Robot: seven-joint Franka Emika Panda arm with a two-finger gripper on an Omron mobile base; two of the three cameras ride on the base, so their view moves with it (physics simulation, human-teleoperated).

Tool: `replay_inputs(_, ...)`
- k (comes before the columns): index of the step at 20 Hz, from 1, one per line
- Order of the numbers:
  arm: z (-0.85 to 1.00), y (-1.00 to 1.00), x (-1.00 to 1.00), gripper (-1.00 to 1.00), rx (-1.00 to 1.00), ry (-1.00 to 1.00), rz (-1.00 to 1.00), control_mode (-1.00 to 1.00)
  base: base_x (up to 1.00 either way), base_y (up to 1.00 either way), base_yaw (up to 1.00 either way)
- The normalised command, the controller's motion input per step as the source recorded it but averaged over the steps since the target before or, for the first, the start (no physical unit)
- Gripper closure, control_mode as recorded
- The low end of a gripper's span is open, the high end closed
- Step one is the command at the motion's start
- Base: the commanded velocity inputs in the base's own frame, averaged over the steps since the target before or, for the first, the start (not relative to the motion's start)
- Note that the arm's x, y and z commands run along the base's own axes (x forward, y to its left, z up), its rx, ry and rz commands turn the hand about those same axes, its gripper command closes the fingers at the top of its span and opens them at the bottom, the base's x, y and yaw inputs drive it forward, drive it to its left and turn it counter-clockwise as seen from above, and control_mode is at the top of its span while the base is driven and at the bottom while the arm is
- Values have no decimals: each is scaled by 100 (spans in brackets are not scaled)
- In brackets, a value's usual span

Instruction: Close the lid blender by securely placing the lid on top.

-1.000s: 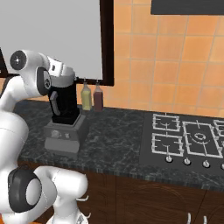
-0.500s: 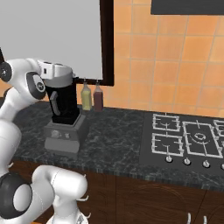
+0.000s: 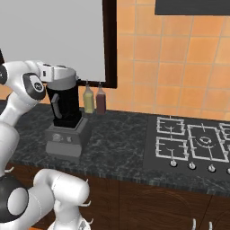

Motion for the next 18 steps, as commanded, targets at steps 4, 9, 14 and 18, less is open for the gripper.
replay_inputs(4,0,-14,14,100,0,-2,-6,-100,0,0,0)
replay_inputs(9,-17,-1,0,100,0,0,-8,-100,0,0,0)
replay_inputs(14,-22,0,0,100,0,0,-5,-100,0,0,0)
replay_inputs(18,-11,7,-5,-100,0,0,-2,-100,0,0,0)
